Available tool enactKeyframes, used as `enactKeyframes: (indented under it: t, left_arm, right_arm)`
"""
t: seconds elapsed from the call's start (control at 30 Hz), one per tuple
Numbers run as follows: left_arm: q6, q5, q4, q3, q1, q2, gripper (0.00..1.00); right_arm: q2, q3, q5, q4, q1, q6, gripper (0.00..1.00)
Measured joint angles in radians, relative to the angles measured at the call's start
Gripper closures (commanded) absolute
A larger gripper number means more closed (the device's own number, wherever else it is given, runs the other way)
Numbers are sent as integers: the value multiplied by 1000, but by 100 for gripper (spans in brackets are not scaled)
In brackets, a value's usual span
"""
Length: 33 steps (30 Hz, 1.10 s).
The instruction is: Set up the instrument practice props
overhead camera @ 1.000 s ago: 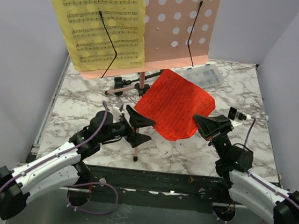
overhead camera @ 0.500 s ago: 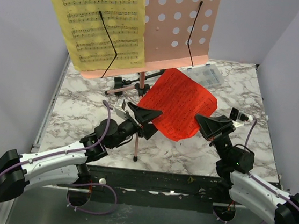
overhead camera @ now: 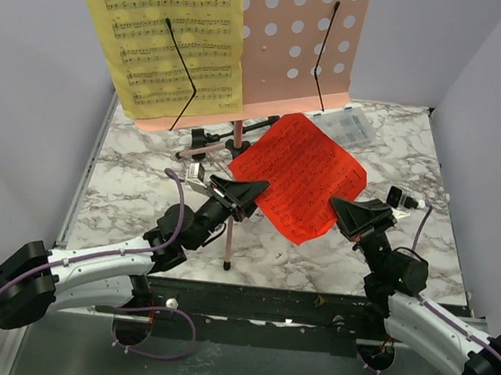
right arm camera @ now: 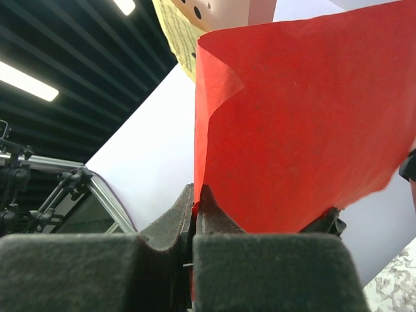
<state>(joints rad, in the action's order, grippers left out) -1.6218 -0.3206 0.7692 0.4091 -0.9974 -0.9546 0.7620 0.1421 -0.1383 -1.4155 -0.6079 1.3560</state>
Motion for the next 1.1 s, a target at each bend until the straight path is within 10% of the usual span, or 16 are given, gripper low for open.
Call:
enactKeyframes:
  t: [0.23,0.4,0.6,0.87,1.1]
  left_arm:
    - [172,-2,81,-33,0,16,100]
    - [285,-2,107,-79,0,57,100]
    - [434,61,80,-119,0,134,100]
    - [734,298,-397,112,0,268,100]
    - [1056,521,-911,419,0,268,100]
  right_arm:
    - [-181,-60,-10,232,0,-11,48]
    - [-434,0,-2,747,0,-132,21]
    - [-505,336,244,1527,0,-301,21]
    - [-381,572,385,1835,0,-627,15]
    - [-166,745,-97,1820,0,-967,12]
